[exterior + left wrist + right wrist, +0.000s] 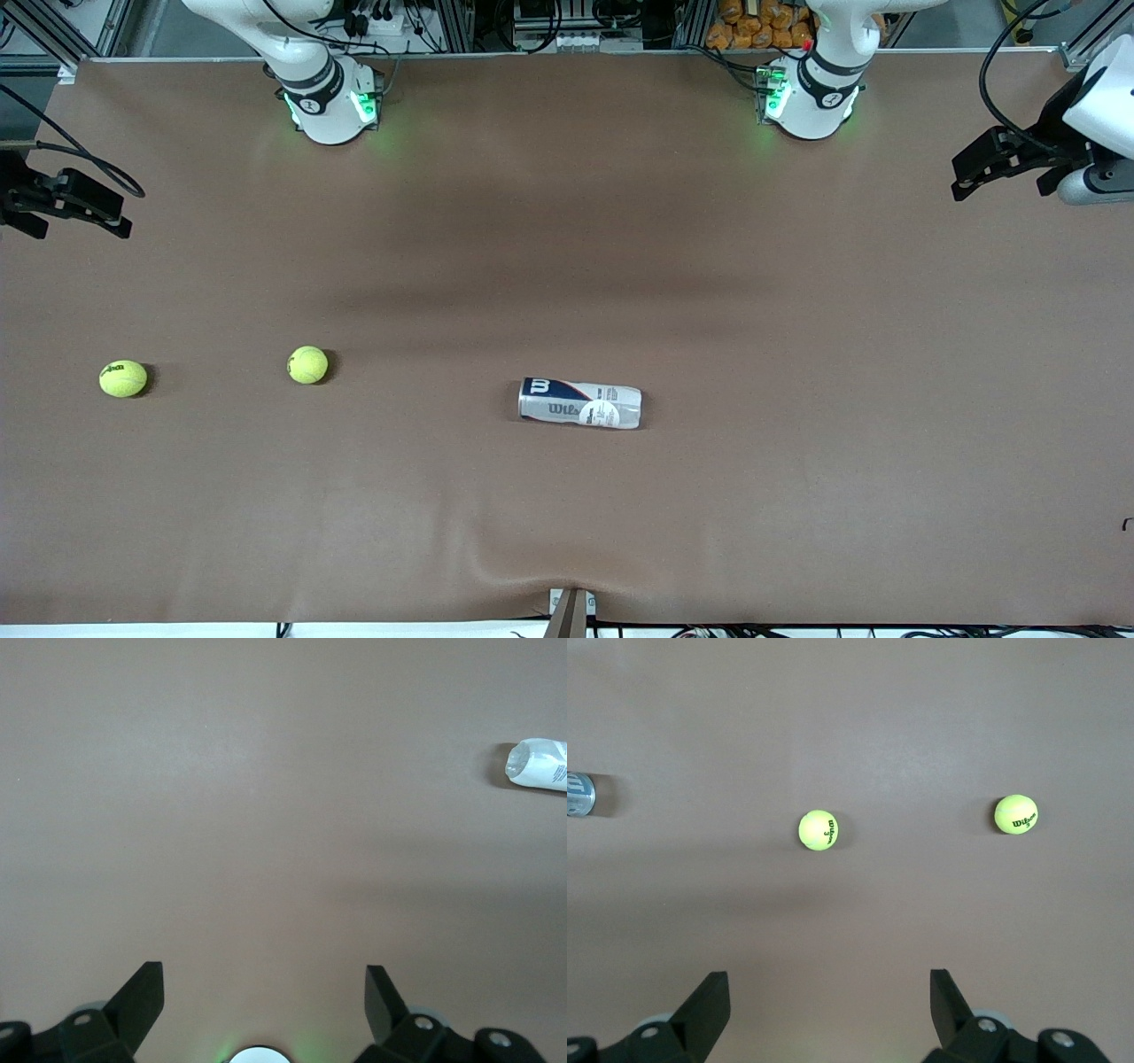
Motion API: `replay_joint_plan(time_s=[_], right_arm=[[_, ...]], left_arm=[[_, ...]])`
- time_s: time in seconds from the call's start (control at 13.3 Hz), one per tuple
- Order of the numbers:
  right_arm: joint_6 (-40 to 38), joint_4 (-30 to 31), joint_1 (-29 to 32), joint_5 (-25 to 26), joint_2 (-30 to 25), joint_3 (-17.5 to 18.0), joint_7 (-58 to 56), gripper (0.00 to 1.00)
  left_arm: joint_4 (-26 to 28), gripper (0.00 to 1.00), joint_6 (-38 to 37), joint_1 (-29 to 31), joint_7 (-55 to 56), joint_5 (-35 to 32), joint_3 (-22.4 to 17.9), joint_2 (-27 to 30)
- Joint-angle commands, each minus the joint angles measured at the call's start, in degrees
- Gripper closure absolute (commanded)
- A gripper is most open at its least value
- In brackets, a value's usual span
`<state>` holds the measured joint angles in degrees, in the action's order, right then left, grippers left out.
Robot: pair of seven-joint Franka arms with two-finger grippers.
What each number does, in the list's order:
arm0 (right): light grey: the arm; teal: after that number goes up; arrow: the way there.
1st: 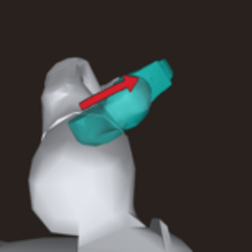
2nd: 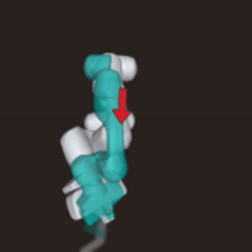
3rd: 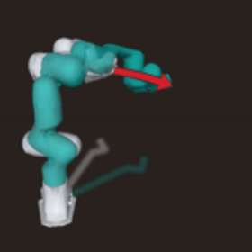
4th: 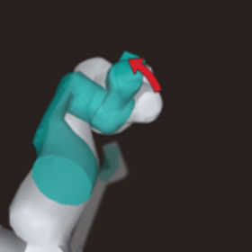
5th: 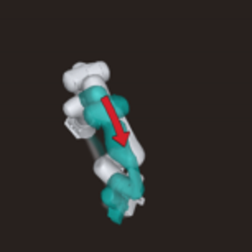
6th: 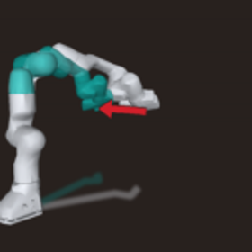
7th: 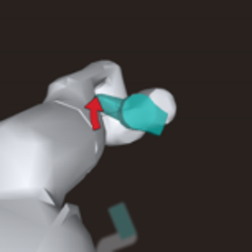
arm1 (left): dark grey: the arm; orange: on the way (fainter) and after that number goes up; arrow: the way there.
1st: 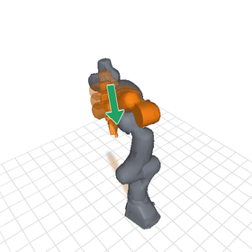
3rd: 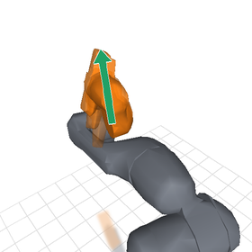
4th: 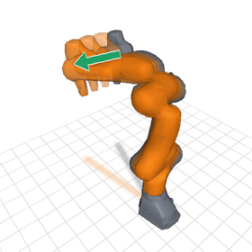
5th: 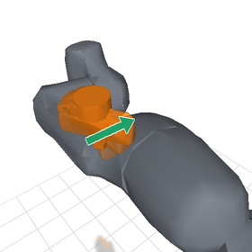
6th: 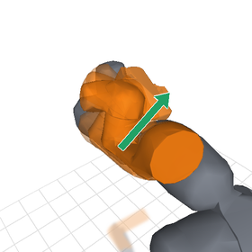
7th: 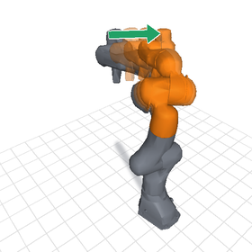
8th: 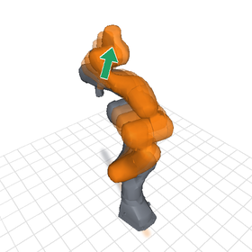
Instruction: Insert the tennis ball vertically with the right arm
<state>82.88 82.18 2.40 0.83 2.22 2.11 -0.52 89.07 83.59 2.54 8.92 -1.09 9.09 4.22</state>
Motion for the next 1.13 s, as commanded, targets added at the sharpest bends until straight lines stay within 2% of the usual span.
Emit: replay_joint_plan(time_s=[0.0, 0.3, 1.05], right_arm=[[-0.1, 0.1, 0.5, -0.5, -0.2, 0.4, -0.5, 0.00], [-0.2, 0.1, 0.5, -0.5, -0.2, 0.4, -0.5, 0.00], [-0.2, 0.1, 0.4, -0.5, -0.1, 0.4, -0.5, 0.00]], left_arm=[[-0.3, 0.00, -1.0, 0.4, -0.8, 0.0, 0.6, -0.3], [-0.4, 0.00, 0.2, -0.8, -0.7, 0.6, 1.3, -1.5], [-0.4, 0.00, 6.1, -17.6, -0.8, 0.5, 2.5, -13.0]])
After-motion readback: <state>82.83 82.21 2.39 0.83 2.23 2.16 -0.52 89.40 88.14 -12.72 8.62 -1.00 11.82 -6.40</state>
